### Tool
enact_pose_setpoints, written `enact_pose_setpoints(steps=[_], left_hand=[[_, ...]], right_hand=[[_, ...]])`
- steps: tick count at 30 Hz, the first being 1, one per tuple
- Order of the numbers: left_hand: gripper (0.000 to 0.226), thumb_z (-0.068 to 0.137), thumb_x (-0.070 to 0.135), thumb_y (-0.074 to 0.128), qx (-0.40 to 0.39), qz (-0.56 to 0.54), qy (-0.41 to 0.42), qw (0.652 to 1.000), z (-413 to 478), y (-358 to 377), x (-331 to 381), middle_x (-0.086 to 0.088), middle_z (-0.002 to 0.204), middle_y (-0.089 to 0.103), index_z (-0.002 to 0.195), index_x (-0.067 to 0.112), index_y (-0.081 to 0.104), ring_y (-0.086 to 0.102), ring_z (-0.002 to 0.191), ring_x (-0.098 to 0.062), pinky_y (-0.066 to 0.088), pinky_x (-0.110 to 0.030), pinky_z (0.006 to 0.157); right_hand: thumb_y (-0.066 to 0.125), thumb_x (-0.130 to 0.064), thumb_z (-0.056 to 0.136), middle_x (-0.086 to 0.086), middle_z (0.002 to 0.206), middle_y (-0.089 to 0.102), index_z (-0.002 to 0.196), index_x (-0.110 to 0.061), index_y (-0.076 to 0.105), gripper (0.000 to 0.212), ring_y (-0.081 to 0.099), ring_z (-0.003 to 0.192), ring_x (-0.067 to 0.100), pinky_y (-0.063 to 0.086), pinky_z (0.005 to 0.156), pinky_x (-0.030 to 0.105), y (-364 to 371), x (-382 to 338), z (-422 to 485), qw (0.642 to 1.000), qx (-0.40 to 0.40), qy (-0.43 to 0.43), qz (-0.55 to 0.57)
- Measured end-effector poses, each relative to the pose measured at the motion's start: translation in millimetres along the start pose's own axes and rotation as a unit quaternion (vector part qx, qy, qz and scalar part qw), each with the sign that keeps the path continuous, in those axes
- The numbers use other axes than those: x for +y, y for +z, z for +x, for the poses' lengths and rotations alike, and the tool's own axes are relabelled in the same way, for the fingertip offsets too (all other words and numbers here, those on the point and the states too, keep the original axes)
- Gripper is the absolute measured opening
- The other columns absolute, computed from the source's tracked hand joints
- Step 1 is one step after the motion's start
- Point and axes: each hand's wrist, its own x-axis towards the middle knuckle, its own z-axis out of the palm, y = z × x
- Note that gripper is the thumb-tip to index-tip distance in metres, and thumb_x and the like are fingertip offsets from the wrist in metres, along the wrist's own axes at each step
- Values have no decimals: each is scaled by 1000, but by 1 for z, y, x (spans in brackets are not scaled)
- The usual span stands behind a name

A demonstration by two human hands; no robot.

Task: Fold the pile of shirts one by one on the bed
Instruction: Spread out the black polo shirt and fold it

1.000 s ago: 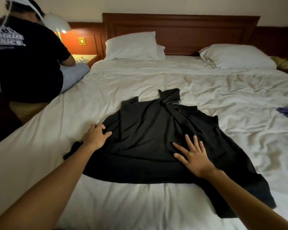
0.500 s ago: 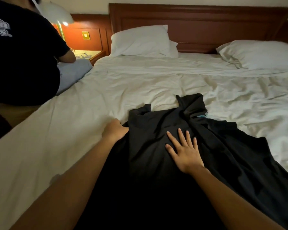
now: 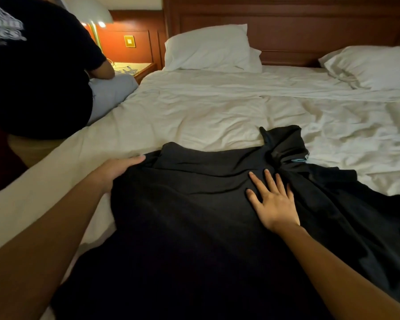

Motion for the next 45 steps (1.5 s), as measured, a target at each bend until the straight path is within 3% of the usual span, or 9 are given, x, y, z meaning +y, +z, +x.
enact_pose_setpoints(steps=[6, 11, 13, 16, 20, 23, 26, 33, 45], left_hand=[[21, 89, 27, 73, -67, -28, -20, 997, 8, 36, 42, -7, 101, 75, 102, 10, 71, 72, 77, -21, 54, -30, 62], [25, 85, 7, 75, 189, -185, 140, 954, 30, 34, 50, -14, 116, 65, 107, 7, 64, 64, 106, -29, 53, -46, 98], [22, 87, 2, 65, 305, -132, 153, 931, 32, 27, 41, -12, 117, 59, 100, 15, 53, 59, 105, -29, 51, -46, 100], [44, 90, 6, 60, 343, 100, 114, 927, 25, 36, 18, -17, 146, 38, 130, 19, 46, 44, 126, -41, 37, -52, 106], [58, 95, 38, 60, 265, 334, 277, 861, -7, 93, 5, -15, 162, 21, 147, 21, 40, 15, 150, -32, 7, -51, 120], [62, 98, 60, 42, 95, 423, 358, 827, -36, 156, 5, -3, 166, 14, 153, 33, 33, 3, 154, -25, -4, -48, 123], [75, 91, 78, 23, -61, 500, 344, 792, -60, 222, -6, 4, 168, 0, 157, 42, 17, -8, 154, -25, -9, -50, 123], [85, 85, 84, 9, 3, 534, 319, 783, -66, 275, -28, 3, 168, -6, 158, 41, 2, -15, 153, -30, -11, -55, 120], [75, 91, 79, 20, -59, 515, 299, 801, -114, 314, -16, 4, 167, -9, 157, 45, 5, -13, 153, -27, -9, -54, 121]], right_hand=[[16, -69, 93, -10, 166, -2, 151, -56, 2, 61, -7, 153, 17, 7, 121, 47, 1, 1, 0, 1000, 1, 5, 6], [19, -69, 93, -9, 166, 3, 152, -54, 9, 61, -3, 153, 18, 10, 120, 47, 2, 2, -1, 1000, 19, 1, 12], [21, -67, 94, -8, 166, 4, 152, -53, 10, 61, -2, 153, 18, 10, 121, 46, 1, 1, 0, 1000, 14, 2, 9], [31, -62, 97, -2, 163, 20, 153, -46, 21, 59, 16, 150, 21, 18, 119, 42, -12, -1, 0, 1000, -4, -6, 7], [47, -51, 96, 1, 134, 48, 138, -32, 53, 46, 45, 123, 25, 37, 101, 42, -51, 24, -4, 994, 95, -60, -11], [52, -48, 94, 8, 141, 44, 137, -32, 51, 45, 39, 129, 34, 36, 101, 53, -78, 86, -11, 978, 202, 48, -21], [37, -60, 98, 12, 156, 30, 152, -40, 26, 58, 27, 141, 40, 26, 112, 56, -97, 158, -14, 980, 63, 186, 14], [51, -56, 96, 16, 120, 62, 127, -14, 50, 52, 60, 109, 34, 46, 87, 39, -111, 198, -1, 983, -55, 173, 7], [41, -35, 104, 30, 119, 59, 117, -1, 54, 39, 58, 109, 45, 44, 82, 43, -215, 351, -70, 932, 89, 349, 38]])
